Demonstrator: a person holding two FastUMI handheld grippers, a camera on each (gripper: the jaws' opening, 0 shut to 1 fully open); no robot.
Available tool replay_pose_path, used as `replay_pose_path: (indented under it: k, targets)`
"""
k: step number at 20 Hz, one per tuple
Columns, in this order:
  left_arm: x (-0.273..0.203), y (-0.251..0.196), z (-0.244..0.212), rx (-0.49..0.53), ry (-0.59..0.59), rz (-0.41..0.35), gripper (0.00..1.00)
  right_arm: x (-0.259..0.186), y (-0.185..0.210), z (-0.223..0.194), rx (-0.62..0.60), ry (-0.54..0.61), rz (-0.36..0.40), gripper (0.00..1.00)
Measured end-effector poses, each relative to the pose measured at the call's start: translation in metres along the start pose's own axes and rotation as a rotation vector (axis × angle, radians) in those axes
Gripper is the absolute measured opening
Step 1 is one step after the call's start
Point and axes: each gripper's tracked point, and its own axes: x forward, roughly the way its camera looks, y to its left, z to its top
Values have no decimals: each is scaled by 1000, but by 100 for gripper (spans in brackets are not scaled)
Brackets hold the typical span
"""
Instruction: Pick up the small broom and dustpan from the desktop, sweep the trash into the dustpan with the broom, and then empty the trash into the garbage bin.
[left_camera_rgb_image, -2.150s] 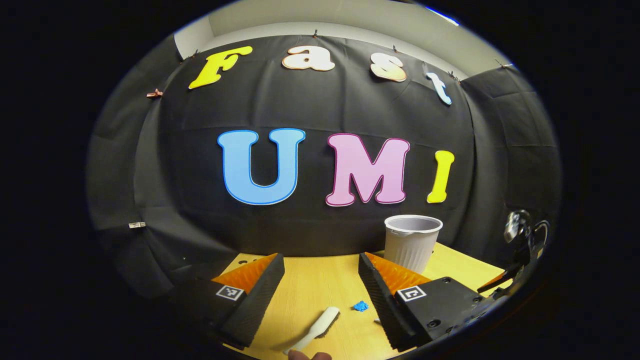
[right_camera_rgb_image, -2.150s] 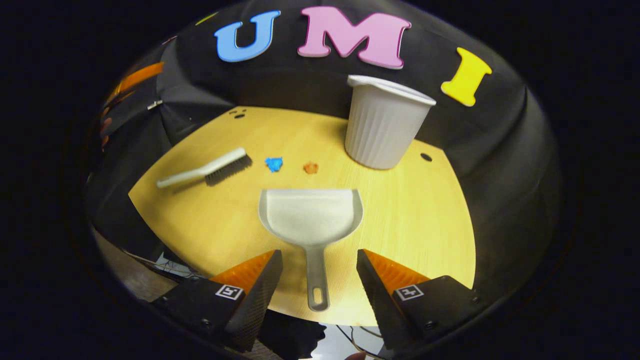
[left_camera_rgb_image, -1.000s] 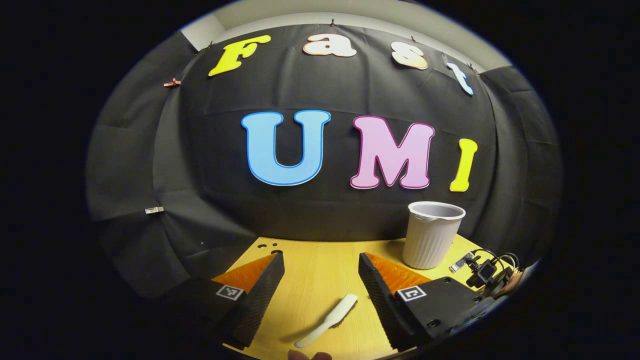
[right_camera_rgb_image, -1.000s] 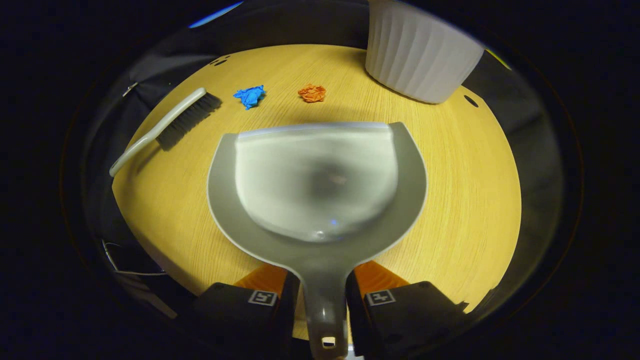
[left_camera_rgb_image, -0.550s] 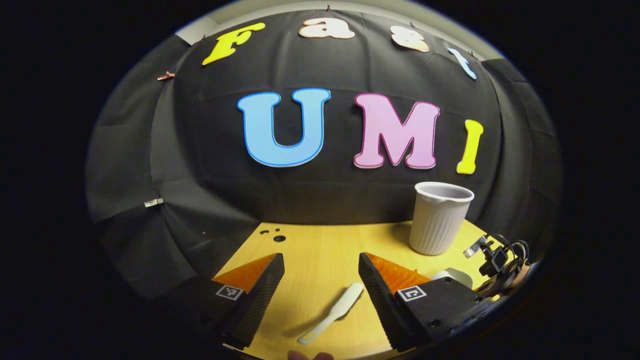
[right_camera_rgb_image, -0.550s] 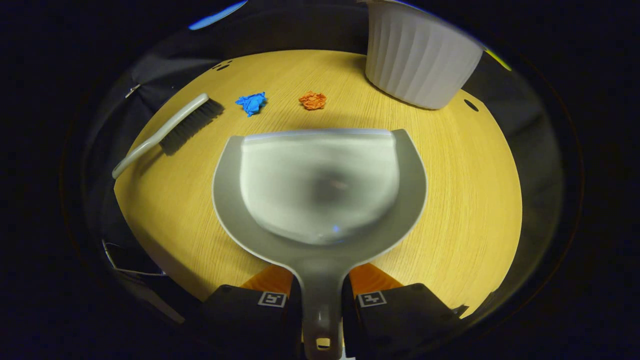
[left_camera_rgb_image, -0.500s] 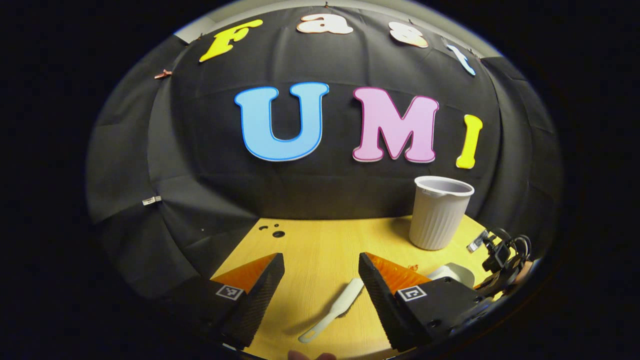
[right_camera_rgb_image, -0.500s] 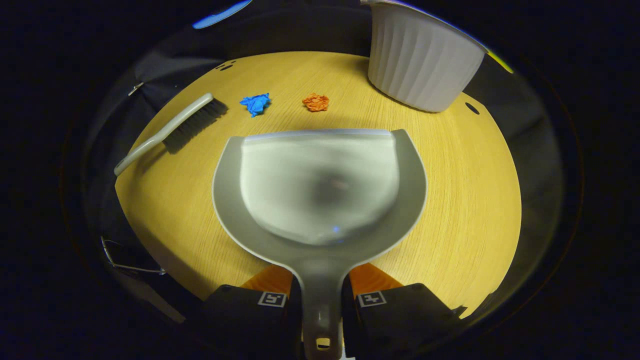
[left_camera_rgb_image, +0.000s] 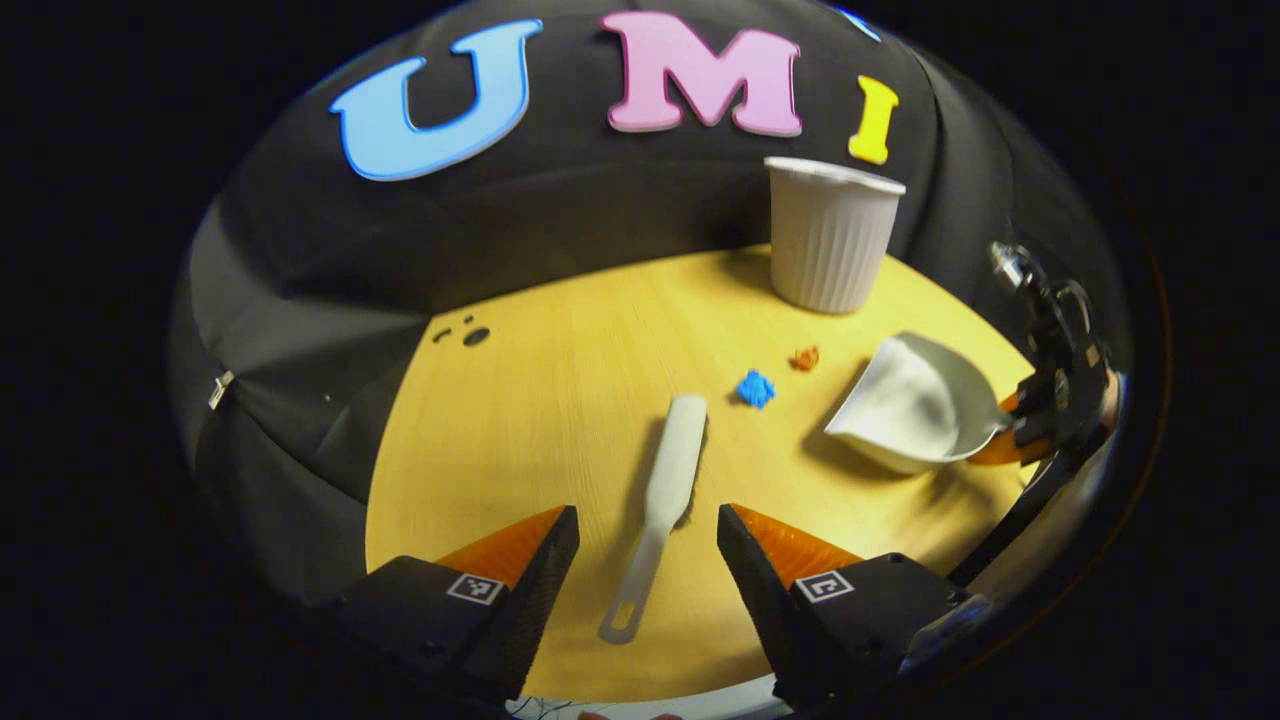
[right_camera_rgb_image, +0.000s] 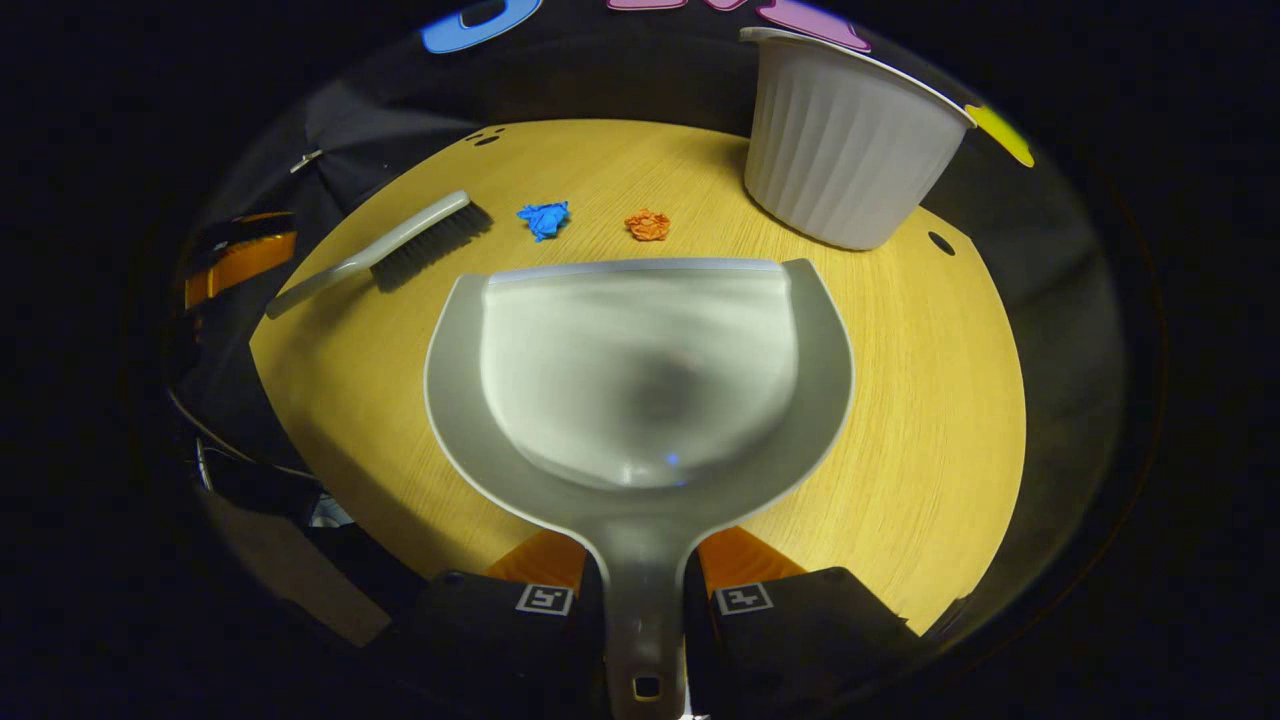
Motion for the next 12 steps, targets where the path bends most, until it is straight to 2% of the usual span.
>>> replay_pose_path:
  k: [2,5,6,9,10,11,12]
  targets:
    - [22,-1,-22,-7,98,-35,88,-6,-3,-2,4,-2,-2,37]
    - [50,-1,-51,-17,206,-42,83,-13,-8,-5,10,-4,-10,34]
    - [56,-1,-55,-20,231,-43,83,-14,-9,-6,8,0,-11,36]
    - [71,-2,-60,-13,278,-54,80,-16,-9,-9,0,8,-16,37]
    - [75,-1,-61,-2,290,-51,76,-16,-9,-9,1,11,-13,34]
    - [78,-1,-60,9,299,-48,73,-17,-8,-9,2,13,-10,36]
    - [82,0,-60,20,308,-45,66,-17,-7,-8,2,13,-7,36]
